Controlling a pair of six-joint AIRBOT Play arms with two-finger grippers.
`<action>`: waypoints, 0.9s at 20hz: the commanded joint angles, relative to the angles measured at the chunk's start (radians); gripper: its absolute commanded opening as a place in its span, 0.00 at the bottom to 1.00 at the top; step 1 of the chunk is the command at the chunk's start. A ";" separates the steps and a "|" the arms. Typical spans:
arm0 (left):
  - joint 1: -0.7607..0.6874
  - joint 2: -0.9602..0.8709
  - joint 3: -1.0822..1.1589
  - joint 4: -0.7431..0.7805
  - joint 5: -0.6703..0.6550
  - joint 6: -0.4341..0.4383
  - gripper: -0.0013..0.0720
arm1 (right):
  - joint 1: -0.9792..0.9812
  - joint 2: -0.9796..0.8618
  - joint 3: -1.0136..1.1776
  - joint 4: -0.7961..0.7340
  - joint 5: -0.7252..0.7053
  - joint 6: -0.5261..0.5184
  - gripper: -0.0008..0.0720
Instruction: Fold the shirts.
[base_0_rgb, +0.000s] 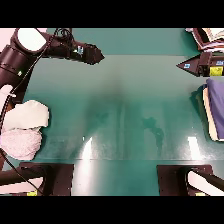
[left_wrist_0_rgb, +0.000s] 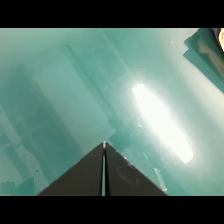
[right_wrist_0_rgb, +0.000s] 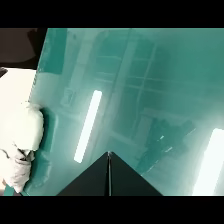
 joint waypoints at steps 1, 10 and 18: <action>0.000 0.001 0.000 0.000 0.002 0.001 0.06 | 0.003 0.000 0.000 0.000 -0.001 0.000 0.04; 0.000 0.001 0.000 0.000 0.002 0.000 0.06 | 0.003 0.000 0.000 0.000 0.003 0.000 0.04; 0.185 0.073 0.002 0.208 -0.267 -0.066 0.06 | 0.003 0.000 0.000 0.000 0.023 0.000 0.04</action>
